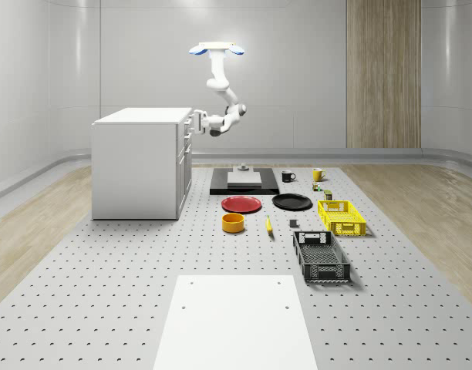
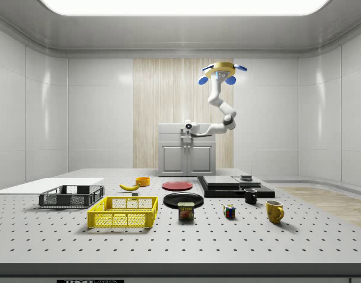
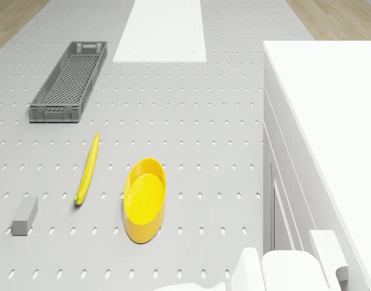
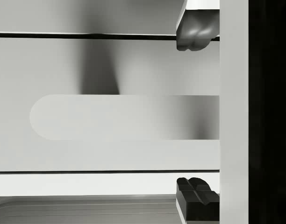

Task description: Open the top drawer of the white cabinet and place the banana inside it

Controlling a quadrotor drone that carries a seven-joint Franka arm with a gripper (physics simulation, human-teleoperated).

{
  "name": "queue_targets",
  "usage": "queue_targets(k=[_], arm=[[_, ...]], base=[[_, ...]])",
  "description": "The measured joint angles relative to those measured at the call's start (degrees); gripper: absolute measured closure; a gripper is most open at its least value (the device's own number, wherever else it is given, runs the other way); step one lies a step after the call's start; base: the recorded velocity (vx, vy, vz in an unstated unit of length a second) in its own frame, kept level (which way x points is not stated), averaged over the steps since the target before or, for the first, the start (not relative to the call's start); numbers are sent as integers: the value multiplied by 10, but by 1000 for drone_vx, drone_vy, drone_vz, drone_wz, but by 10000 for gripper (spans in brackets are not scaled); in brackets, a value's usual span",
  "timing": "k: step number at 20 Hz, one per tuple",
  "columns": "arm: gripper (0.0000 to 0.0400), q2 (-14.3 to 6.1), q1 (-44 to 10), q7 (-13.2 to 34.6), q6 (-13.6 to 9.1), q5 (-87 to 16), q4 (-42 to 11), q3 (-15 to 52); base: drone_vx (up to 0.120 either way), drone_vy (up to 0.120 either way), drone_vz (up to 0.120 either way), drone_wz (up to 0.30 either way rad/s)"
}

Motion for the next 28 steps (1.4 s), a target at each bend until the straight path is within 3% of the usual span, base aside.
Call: queue_targets(k=[6, 7, 8, 10, 12, 15, 20, 23, 28], arm=[[0, 7, -8, -4, -3, 10, 1, 9], [23, 8, -9, -5, -4, 11, 1, 10], [83, 8, -11, -5, -5, 12, 1, 11], [167, 10, -14, -6, -7, 15, 1, 13], [217, 11, -17, -7, -10, 17, 2, 15], [258, 13, -22, -8, -13, 19, 2, 18], [284, 16, -30, -7, -18, 23, 2, 22], [264, 14, -33, 13, -20, 15, 5, 25], [278, 12, -42, 9, -32, 12, 2, 19]], base=[[0, 0, 0, 0], [0, 0, 0, 0], [0, 0, 0, 0], [0, 0, 0, 0], [0, 0, 0, 0], [0, 0, 0, 0], [0, 0, 0, 0], [0, 0, 0, 0], [0, 0, 0, 0]])
